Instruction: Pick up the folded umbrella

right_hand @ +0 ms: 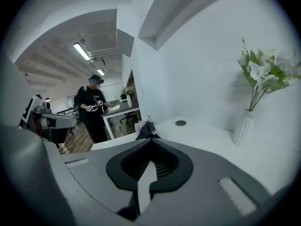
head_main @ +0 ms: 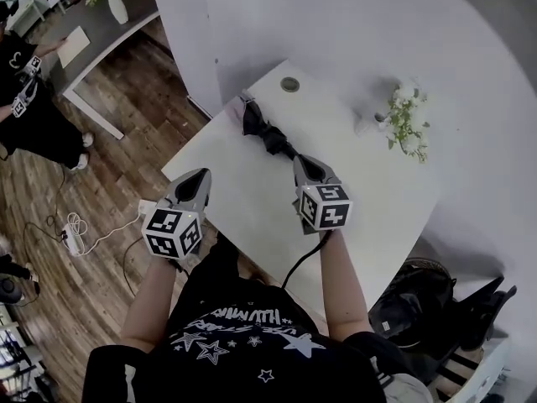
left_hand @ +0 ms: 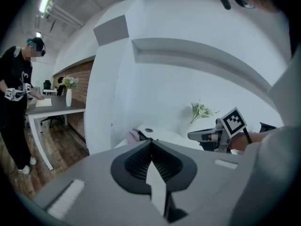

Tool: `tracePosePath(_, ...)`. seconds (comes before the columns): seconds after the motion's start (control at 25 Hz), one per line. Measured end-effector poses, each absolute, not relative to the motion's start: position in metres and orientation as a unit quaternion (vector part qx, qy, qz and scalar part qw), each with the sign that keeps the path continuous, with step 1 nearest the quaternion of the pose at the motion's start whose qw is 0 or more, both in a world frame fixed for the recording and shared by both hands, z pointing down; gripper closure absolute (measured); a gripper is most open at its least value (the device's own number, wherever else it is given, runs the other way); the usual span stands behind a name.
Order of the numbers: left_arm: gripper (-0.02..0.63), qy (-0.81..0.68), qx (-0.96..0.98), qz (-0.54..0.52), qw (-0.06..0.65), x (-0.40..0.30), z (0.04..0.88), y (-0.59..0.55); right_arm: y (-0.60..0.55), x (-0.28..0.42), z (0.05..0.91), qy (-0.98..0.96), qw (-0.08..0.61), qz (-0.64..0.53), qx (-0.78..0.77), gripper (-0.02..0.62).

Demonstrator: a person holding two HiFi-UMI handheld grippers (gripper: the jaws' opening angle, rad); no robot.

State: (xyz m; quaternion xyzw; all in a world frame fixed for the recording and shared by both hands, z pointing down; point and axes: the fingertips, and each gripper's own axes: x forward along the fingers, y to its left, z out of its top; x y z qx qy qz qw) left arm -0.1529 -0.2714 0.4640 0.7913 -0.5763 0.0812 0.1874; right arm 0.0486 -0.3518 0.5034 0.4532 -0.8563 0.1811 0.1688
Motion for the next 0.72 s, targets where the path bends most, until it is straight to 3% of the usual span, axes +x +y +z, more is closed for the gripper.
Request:
tracePosePath(0.36, 0.603, -0.521, 0.823, 0.094, 0.203, -0.168, 0.475, -0.349, -0.4, 0.01, 0.521, -0.843, 0.237, 0.187, 0.445, 0.58)
tracePosePath(0.72, 0.603, -0.494, 0.837, 0.091, 0.216, -0.18, 0.491, -0.406, -0.44, -0.02, 0.542, -0.834, 0.276, 0.192, 0.437, 0.447)
